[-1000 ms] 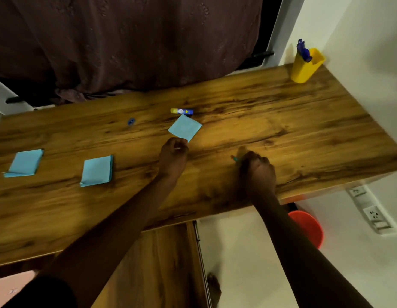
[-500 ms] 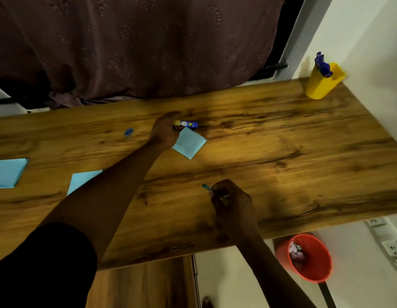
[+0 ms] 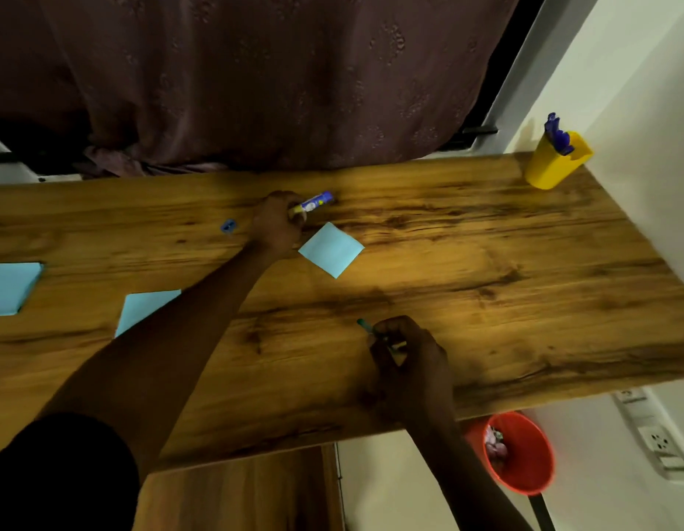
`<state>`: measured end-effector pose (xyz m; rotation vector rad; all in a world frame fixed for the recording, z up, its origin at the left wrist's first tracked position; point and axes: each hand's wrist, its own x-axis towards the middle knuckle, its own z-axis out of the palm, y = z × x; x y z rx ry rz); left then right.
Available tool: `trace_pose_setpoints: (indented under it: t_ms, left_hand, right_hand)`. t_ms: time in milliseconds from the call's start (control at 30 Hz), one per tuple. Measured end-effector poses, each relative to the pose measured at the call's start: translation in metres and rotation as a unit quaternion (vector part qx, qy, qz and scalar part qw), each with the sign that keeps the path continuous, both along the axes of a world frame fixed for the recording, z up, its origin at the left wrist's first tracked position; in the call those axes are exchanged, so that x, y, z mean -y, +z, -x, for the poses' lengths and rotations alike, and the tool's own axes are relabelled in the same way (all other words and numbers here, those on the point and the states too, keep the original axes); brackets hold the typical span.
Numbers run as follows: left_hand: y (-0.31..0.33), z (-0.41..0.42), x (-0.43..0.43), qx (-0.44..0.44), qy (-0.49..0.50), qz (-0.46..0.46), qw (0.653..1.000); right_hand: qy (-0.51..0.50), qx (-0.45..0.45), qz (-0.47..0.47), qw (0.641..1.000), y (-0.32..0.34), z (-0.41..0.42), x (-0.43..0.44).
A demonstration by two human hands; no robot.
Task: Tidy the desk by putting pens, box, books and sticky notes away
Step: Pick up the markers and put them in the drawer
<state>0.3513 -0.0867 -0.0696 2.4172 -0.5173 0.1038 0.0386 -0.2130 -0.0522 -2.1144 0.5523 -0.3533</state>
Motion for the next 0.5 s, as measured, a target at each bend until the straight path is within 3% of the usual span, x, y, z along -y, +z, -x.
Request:
trace_pose_setpoints:
  t_ms: [233, 500]
  left_hand:
    - [0.046, 0.074, -0.095, -0.007, 0.015, 0.117, 0.993]
    - [0.105, 0.207, -0.251, -0.125, 0.040, 0.204, 0.970]
  right_hand:
    - [0.032, 0.077, -0.040, 0.996, 0.026, -0.008, -0.066]
    - [0.110, 0.033, -0.154, 0.981, 0.049, 0.017, -0.192]
